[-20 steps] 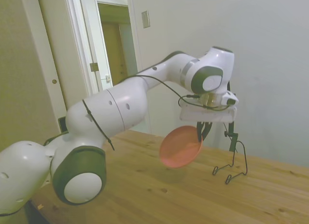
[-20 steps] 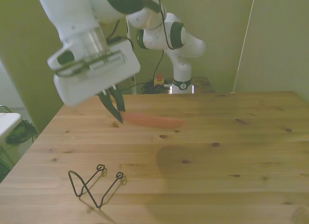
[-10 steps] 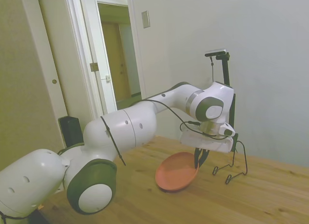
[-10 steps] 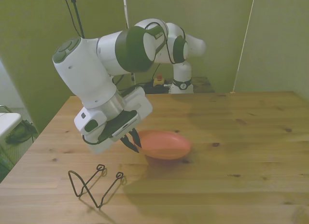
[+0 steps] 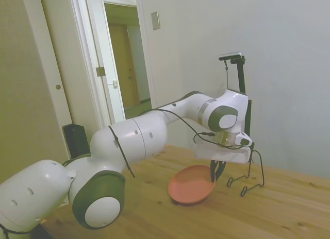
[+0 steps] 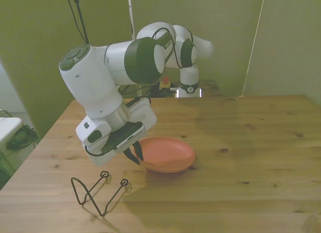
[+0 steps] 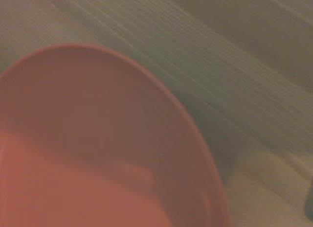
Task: Unload the plate
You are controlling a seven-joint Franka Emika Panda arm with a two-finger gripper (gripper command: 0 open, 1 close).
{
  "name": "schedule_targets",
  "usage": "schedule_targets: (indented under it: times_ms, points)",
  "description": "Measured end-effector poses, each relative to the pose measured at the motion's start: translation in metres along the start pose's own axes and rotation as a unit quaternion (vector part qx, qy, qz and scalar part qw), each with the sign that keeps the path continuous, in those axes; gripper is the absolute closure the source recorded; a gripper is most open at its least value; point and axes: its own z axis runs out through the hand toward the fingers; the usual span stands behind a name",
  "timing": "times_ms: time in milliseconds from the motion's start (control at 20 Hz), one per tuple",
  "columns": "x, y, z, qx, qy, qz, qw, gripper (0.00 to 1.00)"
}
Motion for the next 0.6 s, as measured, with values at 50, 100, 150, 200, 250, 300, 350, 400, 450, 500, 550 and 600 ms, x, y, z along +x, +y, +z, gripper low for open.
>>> schedule_targets:
  times_ms: [50,100,150,200,250,300,350,400,450,500,550,600]
  points:
    - [0.001,-0.001,0.0,-0.004,0.001,-0.002,1.0,0.0]
    - [0.001,-0.001,0.0,-0.007,0.001,-0.004,1.0,0.0]
    - [0.002,-0.002,0.0,-0.009,0.003,-0.006,0.9999,0.0]
    - [0.003,-0.002,0.0,-0.011,0.005,-0.008,0.9999,0.0]
    - [0.003,-0.002,0.0,-0.013,0.006,-0.009,0.9999,0.0]
    - [0.003,-0.003,0.0,-0.014,0.006,-0.01,0.9998,0.0]
    - [0.003,-0.003,0.0,-0.014,0.007,-0.011,0.9998,0.0]
    - [0.003,-0.004,-0.002,-0.015,0.009,-0.012,0.9998,0.0]
    - [0.003,-0.007,-0.008,-0.016,0.014,-0.013,0.9997,0.0]
    - [0.001,-0.011,-0.018,-0.015,0.022,-0.016,0.9995,0.0]
    - [-0.001,-0.018,-0.033,-0.014,0.032,-0.021,0.9992,0.0]
    - [-0.007,-0.026,-0.051,-0.012,0.04,-0.026,0.9988,0.0]
